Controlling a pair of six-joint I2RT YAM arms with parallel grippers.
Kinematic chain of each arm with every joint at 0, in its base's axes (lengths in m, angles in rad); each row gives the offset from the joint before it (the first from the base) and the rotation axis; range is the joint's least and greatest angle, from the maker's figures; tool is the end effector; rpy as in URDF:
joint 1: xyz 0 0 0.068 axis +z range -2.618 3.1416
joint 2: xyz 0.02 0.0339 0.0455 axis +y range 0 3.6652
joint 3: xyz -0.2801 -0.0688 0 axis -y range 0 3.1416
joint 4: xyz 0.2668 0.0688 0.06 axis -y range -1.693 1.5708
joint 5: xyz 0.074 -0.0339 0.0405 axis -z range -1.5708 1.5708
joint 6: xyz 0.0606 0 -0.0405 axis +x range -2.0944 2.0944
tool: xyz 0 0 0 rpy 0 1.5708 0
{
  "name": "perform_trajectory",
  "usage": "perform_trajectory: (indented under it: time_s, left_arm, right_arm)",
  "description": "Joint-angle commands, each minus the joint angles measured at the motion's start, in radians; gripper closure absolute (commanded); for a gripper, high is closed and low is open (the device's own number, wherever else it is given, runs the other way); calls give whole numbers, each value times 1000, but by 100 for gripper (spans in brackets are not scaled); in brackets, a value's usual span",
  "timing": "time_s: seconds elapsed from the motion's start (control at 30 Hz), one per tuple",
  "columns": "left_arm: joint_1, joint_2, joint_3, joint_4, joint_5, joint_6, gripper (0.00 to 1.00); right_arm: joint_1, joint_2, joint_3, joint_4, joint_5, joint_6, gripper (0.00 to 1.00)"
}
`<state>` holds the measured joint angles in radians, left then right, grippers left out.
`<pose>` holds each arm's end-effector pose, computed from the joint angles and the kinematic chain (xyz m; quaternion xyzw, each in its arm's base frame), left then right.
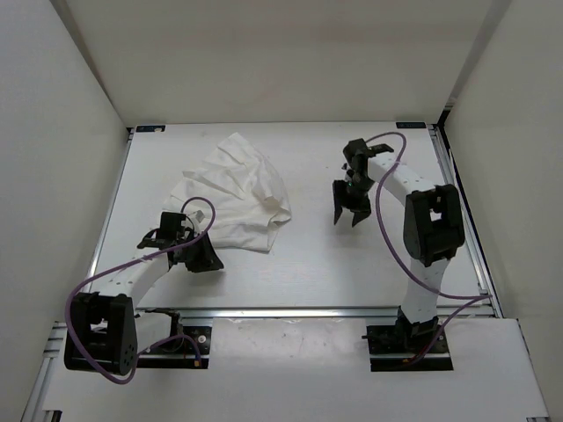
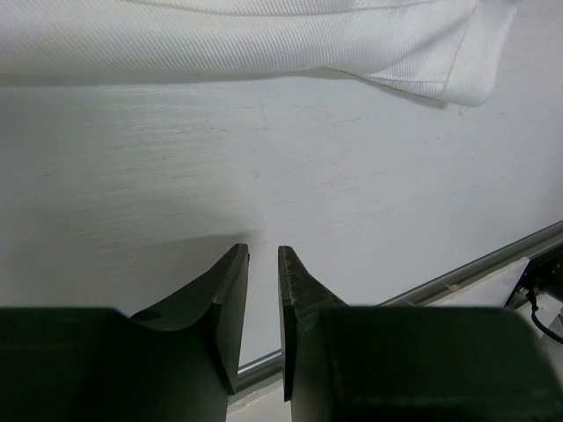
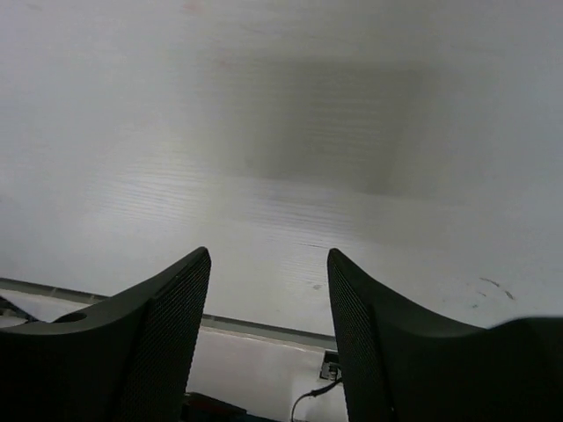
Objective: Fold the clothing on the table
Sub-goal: Flatten the skirt out
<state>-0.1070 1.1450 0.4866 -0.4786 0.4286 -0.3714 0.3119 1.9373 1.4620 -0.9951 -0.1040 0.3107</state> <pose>0.2024 -0.0471 0.1356 -0.0804 0.9519 -0.2516 0.1551 0.3774 0.1283 0.1727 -0.0032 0.9974 0.0648 0.0318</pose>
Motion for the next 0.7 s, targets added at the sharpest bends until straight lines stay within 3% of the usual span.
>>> perform_trajectory:
  time_s: [0.0, 0.23, 0.33, 0.67]
  left_arm:
    - [-5, 1, 15, 20, 15, 19, 69]
    - [1, 7, 0, 37, 45, 16, 67]
    - [-13, 4, 1, 37, 49, 22, 67]
    - [-31, 35, -17, 54, 62, 14, 68]
  right_arm:
    - [58, 23, 171, 23, -100, -18, 38]
    - [174, 352, 703, -10, -246, -42, 34]
    - [190, 410, 761, 35, -344, -24, 28]
    - [251, 404, 738, 110, -436, -42, 26]
